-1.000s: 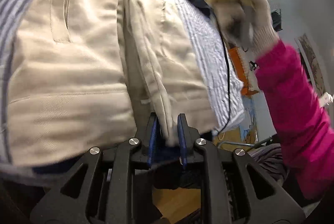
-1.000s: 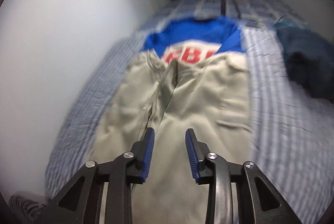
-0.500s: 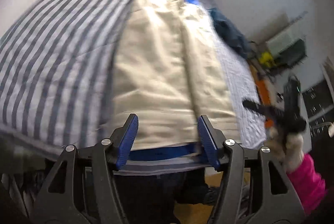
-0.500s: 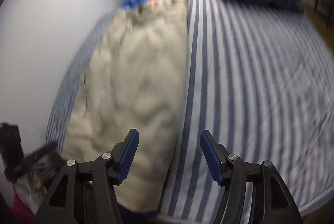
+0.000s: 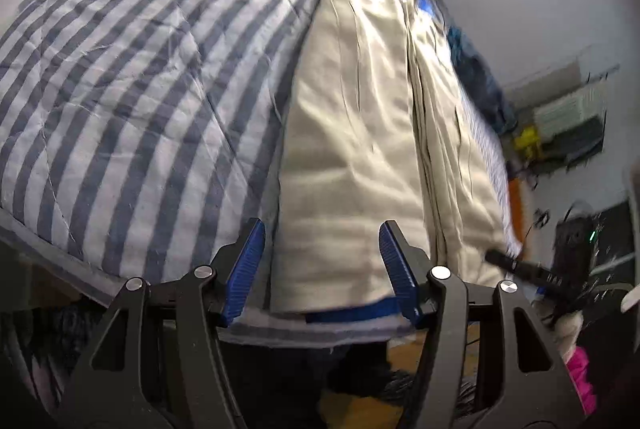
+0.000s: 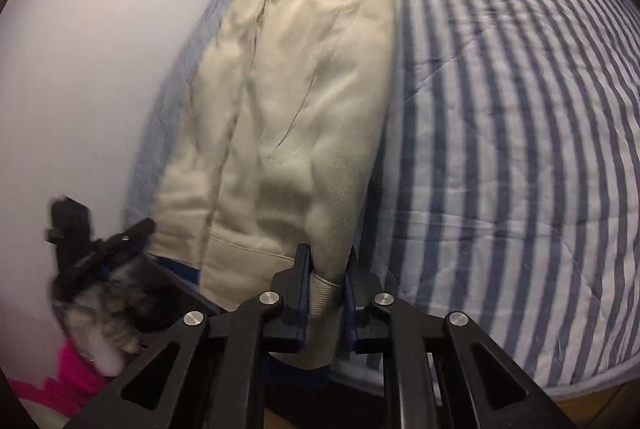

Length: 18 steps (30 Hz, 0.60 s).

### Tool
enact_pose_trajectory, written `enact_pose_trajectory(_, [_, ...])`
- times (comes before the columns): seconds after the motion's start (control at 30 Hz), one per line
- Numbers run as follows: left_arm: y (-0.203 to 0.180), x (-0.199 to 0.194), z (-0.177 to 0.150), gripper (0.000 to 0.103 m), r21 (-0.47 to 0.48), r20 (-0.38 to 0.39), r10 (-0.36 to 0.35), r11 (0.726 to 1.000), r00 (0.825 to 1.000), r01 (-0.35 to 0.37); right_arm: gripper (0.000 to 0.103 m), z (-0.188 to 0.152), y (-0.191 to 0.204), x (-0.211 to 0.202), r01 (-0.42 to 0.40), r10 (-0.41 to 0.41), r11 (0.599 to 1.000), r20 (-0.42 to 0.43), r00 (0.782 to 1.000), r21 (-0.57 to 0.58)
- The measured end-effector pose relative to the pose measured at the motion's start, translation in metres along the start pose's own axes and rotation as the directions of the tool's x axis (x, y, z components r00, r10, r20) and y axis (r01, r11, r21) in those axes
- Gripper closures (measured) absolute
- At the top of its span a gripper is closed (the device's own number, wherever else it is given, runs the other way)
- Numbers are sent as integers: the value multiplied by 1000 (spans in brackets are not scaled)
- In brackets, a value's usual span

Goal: Fold large clothes

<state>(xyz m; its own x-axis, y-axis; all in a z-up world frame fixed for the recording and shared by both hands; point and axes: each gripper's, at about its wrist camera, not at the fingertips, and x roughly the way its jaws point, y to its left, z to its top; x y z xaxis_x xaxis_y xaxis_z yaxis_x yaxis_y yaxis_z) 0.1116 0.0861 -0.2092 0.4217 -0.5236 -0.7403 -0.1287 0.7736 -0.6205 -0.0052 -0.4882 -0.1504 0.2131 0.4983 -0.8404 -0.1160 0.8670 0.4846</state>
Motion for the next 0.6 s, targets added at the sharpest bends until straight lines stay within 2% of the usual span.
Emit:
enact_pose_trajectory(0.13, [5,16,7,43,-40,-50,-40,998,998,38,90,-7,1,24,11,-11,1000,-25,1000,-6])
enact_pose_trajectory(0.17, [3,22,7,51,-30,-62,-44,999,997,42,91,-5,2,25,1,-1,1000,-26,1000,4])
enact_pose_trajectory(0.2, [-1,23,6,63,-1,-56,-16,1000,998,16,91,-3,1,22,-22,23,999,-26,999,29])
enact_pose_trajectory(0.23, [-6,22,5,67,29,-53,0,1000,999,2,91,-2,-4,14,-70,71,995,-11,997,68])
enact_pose_trajectory(0.3, [-13,18,2,68,87,-36,39,996,999,-35,91,-3,-7,4,-94,94,993,11,996,66])
enact_pose_trajectory(0.33, [-16,17,0,68,110,-29,64,992,997,-61,90,-4,-2,1,-54,54,998,10,999,15])
enact_pose_trajectory(0.4, [-21,17,-2,66,128,-10,94,988,996,-92,73,-5,8,4,15,-16,998,-11,1000,-60])
enact_pose_trajectory(0.5, [-33,8,-4,63,169,26,142,975,990,-144,63,5,19,-7,49,-46,992,29,999,-116])
enact_pose_trajectory(0.6, [-51,-12,-8,63,217,115,170,957,979,-192,55,25,23,-29,75,-60,985,104,993,-157])
